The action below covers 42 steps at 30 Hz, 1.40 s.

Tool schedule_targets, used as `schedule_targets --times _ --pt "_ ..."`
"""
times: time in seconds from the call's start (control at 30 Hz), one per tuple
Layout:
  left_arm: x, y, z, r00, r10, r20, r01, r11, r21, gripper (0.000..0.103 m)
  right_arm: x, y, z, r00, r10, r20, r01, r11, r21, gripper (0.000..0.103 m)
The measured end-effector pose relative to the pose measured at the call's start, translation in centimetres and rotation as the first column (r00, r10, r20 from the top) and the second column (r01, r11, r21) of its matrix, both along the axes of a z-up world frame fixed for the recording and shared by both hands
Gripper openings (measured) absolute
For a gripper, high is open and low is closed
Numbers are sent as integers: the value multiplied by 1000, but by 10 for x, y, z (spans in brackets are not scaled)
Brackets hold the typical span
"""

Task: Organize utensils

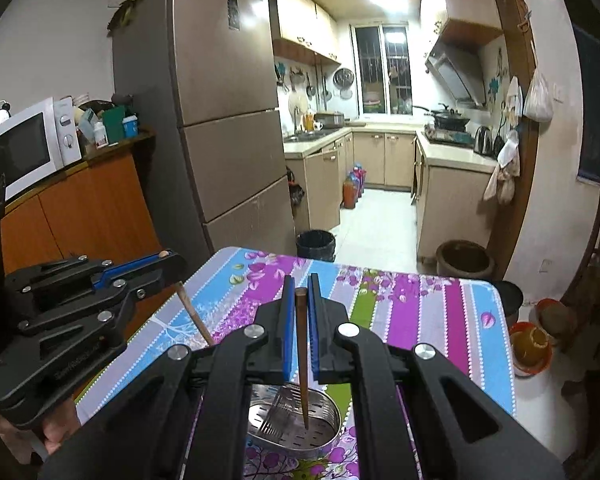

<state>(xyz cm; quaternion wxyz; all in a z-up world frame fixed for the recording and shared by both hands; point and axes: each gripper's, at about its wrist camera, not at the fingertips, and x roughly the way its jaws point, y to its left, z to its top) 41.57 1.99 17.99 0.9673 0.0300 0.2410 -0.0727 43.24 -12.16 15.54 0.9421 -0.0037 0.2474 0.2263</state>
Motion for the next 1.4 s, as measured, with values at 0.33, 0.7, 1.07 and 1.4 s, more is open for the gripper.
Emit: schedule_targets --times 0.33,0.7,1.07,1.4 --pt "23 11 -16 997 73 -15 -73 997 -9 32 7 -10 -6 999 -35 0 35 999 27 43" --pt "-38 31 10 987 123 107 -124 992 4 49 -46 -42 26 984 -86 157 88 996 -3 61" --pt "-307 40 -44 922 -4 387 -22 998 62 82 -252 -74 -36 945 42 325 -55 998 32 67" --pt "-347 20 -246 999 -12 44 12 1000 6 41 -316 -58 -189 993 47 107 -52 998 40 38"
